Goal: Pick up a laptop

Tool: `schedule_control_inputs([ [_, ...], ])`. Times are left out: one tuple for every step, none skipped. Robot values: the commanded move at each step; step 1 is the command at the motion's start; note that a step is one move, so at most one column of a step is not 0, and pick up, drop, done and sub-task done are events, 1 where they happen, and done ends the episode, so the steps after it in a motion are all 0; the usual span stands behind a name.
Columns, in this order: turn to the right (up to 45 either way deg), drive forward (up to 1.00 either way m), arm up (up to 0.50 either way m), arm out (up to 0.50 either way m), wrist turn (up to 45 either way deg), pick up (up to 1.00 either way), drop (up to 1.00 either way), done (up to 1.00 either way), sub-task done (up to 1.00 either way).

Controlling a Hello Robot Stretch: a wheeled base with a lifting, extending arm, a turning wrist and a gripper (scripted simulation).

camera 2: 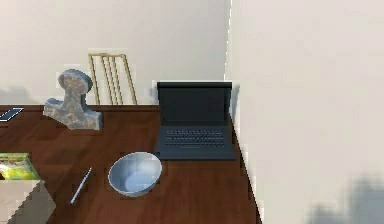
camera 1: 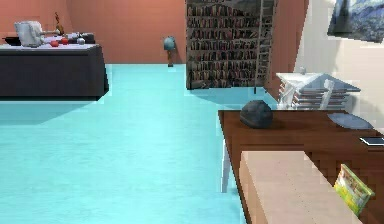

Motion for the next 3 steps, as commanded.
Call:
schedule_control_inputs([
  [0.0,0.0,0.5,0.0,0.0,0.0,0.0,0.0,0.0],
  [0.0,0.0,0.36,0.0,0.0,0.0,0.0,0.0,0.0],
  [0.0,0.0,0.0,0.36,0.0,0.0,0.0,0.0,0.0],
])
